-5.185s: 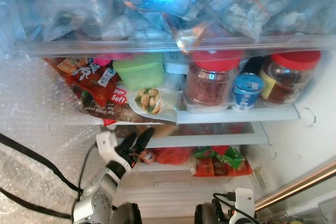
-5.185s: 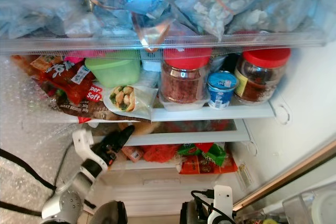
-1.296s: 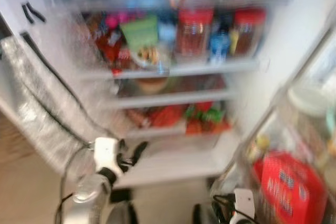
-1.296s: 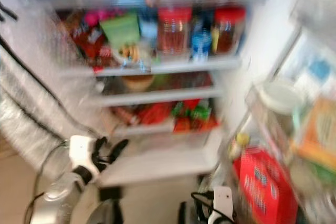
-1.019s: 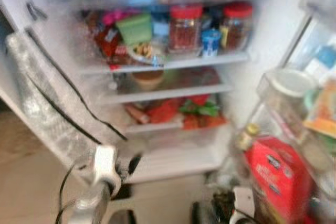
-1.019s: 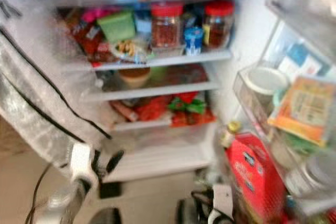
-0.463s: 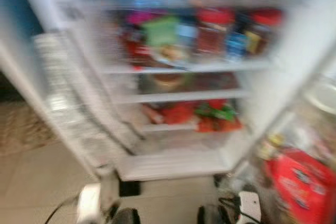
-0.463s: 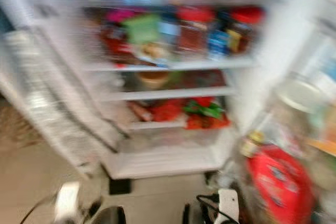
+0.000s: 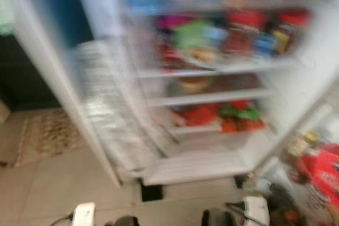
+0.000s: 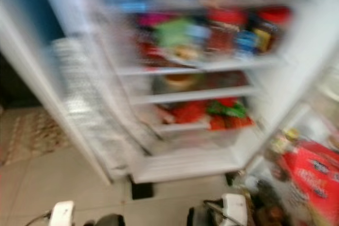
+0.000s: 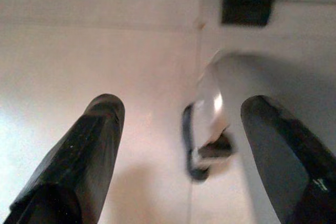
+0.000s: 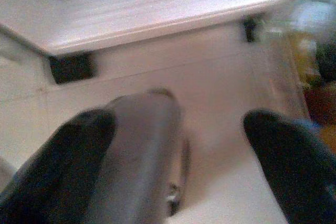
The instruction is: Restocking fridge
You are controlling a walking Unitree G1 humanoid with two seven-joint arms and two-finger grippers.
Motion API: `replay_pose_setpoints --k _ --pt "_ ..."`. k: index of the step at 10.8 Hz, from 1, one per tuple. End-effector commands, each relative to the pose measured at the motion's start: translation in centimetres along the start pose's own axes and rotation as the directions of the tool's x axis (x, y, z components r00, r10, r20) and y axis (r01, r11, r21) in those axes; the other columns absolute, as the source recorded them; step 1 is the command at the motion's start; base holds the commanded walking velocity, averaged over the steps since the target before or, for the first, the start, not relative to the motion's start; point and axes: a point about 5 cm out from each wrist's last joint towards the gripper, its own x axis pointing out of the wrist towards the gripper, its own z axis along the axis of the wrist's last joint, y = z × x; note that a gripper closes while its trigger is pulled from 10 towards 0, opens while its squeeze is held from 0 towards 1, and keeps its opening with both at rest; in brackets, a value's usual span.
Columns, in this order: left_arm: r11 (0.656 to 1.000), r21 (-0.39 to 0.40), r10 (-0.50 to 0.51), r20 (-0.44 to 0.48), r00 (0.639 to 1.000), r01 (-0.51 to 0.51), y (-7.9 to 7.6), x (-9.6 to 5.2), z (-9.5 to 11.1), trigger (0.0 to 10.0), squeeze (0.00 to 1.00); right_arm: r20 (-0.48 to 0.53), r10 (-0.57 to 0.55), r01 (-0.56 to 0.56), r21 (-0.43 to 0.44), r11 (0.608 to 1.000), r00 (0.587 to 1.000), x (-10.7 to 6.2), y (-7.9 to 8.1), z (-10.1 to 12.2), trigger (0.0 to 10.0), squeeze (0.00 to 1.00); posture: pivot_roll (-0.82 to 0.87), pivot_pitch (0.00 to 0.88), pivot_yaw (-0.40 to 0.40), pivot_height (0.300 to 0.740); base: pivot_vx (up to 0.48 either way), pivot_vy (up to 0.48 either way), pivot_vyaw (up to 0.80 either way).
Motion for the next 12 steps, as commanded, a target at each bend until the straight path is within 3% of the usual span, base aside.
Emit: replay_pose_setpoints --k 1,3,5,8,12 --pt "1.0 0.003 -0.013 -0.009 1.0 0.013 -0.5 0.1 -0.2 10.0 0.0 -0.042 0.004 -0.004 0.001 1.0 0.999 -0.2 -0.1 -0.9 10.0 0.0 -0.11 0.043 0.007 0.64 0.0 0.454 0.0" --pt "1.0 0.0 0.01 -0.049 0.999 -0.01 0.1 -0.2 -1.3 10.0 0.0 -0.046 0.009 -0.009 -0.003 1.0 0.999 0.0 0.4 -0.6 10.0 0.0 -0.12 0.028 0.014 0.64 0.0 0.454 0.0" --pt "1.0 0.001 0.025 -0.082 0.996 -0.025 0.5 -0.4 -2.1 10.0 0.0 -0.064 0.027 -0.027 -0.007 1.0 0.998 0.1 2.3 -1.7 10.0 0.0 -0.13 0.004 0.028 0.64 0.0 0.454 0.0" --pt "0.999 0.006 0.043 -0.105 0.994 -0.042 0.9 -0.5 -2.4 10.0 0.0 -0.067 0.023 -0.023 -0.005 1.0 0.997 0.1 2.4 -1.7 10.0 0.0 -0.14 0.0 0.044 0.64 0.0 0.398 0.0" --pt "0.999 -0.012 0.05 -0.111 0.993 -0.052 0.8 -0.5 -2.5 10.0 0.0 -0.066 -0.001 0.001 -0.007 1.0 0.998 0.2 2.1 -1.4 10.0 0.0 -0.13 0.003 0.029 0.64 0.0 0.0 0.0"
